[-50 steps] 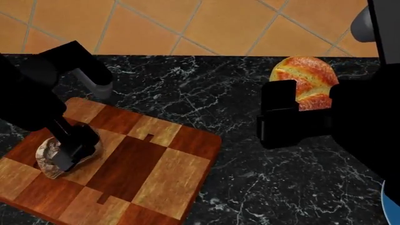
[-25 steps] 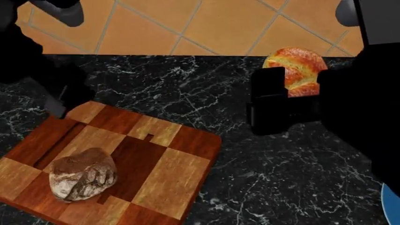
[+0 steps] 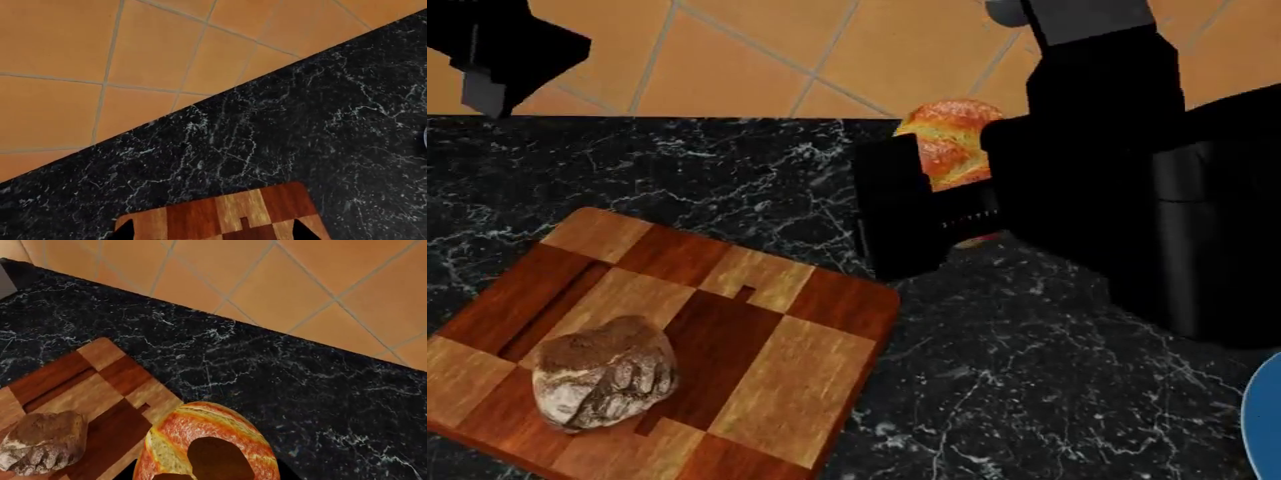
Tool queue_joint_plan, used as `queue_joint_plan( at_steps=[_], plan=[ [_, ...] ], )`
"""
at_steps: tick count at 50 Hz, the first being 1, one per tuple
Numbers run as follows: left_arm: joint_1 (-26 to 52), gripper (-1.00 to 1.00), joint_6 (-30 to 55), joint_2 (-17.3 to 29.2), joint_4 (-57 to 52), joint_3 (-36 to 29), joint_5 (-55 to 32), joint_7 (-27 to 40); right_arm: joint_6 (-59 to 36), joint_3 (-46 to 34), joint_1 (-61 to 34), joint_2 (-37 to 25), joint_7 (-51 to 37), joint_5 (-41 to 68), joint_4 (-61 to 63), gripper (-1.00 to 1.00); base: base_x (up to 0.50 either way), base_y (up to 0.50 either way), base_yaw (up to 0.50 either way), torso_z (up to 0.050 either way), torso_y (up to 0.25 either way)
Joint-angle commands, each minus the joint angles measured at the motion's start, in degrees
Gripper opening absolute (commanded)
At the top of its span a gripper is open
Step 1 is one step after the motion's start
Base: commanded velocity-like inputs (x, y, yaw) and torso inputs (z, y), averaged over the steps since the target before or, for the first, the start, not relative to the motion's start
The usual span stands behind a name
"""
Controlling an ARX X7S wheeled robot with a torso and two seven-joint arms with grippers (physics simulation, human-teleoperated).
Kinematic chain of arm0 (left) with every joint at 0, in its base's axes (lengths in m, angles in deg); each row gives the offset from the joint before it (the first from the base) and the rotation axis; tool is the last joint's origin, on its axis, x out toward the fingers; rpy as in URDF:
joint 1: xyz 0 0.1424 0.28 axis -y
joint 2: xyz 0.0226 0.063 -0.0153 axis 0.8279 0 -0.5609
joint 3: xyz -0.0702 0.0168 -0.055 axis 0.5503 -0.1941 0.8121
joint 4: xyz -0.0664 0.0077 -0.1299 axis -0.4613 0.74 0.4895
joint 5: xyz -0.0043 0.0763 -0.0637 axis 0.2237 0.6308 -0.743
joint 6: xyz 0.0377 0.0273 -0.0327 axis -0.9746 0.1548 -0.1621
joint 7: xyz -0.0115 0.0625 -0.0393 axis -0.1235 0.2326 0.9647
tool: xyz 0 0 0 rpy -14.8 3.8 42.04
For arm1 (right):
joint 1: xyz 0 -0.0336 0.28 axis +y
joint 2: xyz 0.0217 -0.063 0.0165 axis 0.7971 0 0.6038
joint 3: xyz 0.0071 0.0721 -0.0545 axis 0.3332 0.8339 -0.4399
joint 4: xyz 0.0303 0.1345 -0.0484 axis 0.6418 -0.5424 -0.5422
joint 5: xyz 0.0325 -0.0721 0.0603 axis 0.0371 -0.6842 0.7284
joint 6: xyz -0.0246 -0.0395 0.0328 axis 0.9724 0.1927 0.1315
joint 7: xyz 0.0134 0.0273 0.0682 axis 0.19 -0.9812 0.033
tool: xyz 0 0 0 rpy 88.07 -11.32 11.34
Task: Place all breads on the cutting board.
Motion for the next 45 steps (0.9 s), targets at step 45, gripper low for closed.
queue_joint_plan(
  at_steps=[45],
  plan=[
    [-2.57, 1.00, -7.38, 6.96, -7.63, 9.46, -4.59, 12.16, 1.11, -37.55, -17.61, 40.83, 67.43, -42.31, -59.27, -1.00, 0.00, 0.00, 0.00, 0.000, 0.000]
  ],
)
